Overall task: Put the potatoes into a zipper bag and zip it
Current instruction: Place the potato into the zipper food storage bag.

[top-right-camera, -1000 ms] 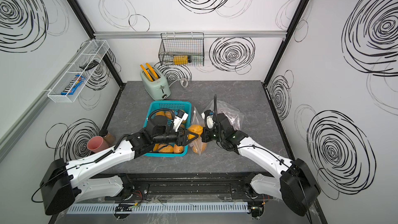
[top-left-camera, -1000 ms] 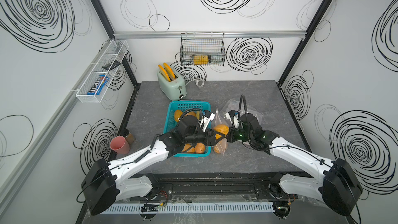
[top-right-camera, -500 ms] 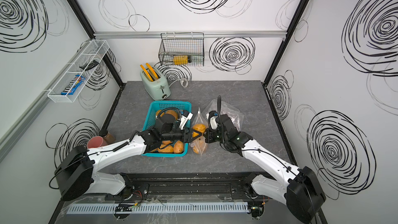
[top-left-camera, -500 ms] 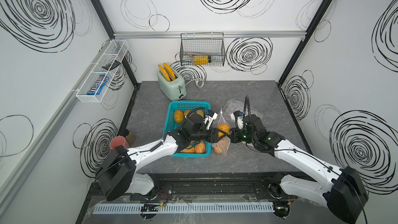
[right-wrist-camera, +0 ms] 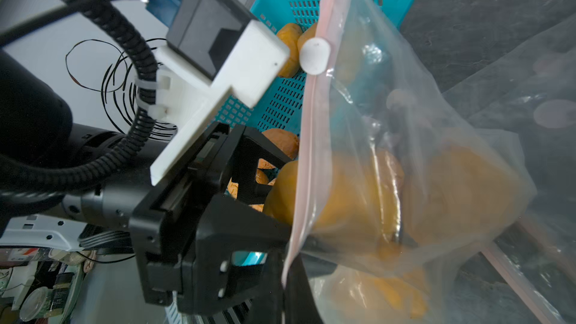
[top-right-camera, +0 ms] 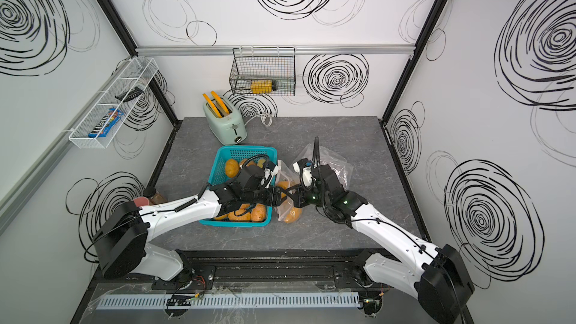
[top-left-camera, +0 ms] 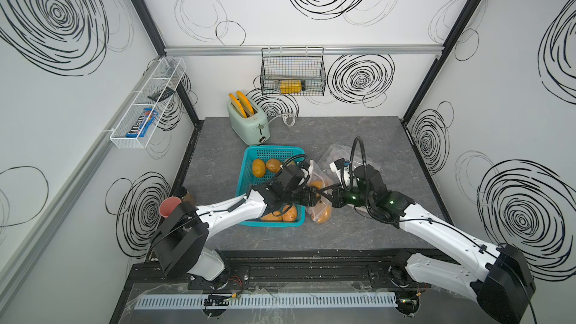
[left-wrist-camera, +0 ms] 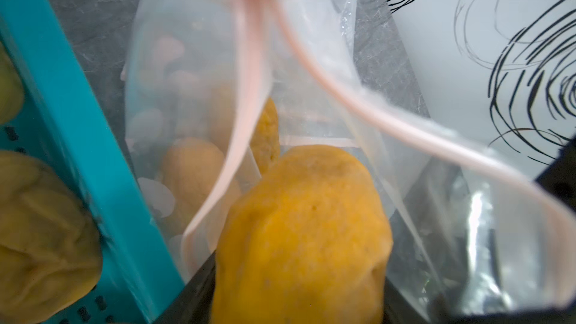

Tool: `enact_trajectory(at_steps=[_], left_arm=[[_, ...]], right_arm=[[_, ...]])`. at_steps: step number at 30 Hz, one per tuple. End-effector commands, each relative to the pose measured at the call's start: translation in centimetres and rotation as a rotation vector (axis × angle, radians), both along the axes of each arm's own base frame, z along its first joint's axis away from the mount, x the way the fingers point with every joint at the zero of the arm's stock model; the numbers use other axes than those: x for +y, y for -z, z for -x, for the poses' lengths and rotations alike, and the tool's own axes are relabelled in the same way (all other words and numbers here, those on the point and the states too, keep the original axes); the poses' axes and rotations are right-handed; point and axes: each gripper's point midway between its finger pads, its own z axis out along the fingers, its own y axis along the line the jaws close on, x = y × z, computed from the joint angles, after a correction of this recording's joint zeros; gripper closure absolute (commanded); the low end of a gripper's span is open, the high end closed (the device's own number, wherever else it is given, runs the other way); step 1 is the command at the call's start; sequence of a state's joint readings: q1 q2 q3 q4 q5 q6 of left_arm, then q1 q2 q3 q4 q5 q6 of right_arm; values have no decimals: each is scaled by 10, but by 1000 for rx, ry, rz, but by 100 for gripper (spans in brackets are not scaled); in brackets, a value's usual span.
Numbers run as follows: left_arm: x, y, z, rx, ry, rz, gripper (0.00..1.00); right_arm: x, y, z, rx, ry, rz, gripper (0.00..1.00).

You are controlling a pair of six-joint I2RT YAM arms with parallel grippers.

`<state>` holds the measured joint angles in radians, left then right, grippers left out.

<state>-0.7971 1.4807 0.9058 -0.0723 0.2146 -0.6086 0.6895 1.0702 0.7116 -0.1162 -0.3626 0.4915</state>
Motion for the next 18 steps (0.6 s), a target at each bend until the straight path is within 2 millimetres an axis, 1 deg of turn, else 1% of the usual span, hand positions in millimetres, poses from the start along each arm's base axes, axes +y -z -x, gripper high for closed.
enact_trajectory(at_steps=[1, 5, 8, 11, 14, 16, 18], left_arm=[[9, 0, -4, 4, -20, -92, 36], [6, -17, -2, 13, 18, -90, 28], [1, -27, 3, 44, 63, -56, 26], [5, -35, 3, 52, 67, -64, 14], [4, -50, 9, 59, 102, 13, 6], [3, -61, 11, 68, 123, 68, 3], [8, -69, 11, 65, 120, 88, 3]], right_arm=[[11, -25, -4, -52, -32, -35, 100], [12, -28, -7, -58, -26, -36, 100], [14, -32, -9, -62, -24, -42, 100], [17, -37, -10, -60, -33, -53, 100], [20, -41, -9, -60, -45, -70, 100], [21, -43, -10, -60, -44, -74, 100], [21, -44, -11, -61, -41, -74, 100]])
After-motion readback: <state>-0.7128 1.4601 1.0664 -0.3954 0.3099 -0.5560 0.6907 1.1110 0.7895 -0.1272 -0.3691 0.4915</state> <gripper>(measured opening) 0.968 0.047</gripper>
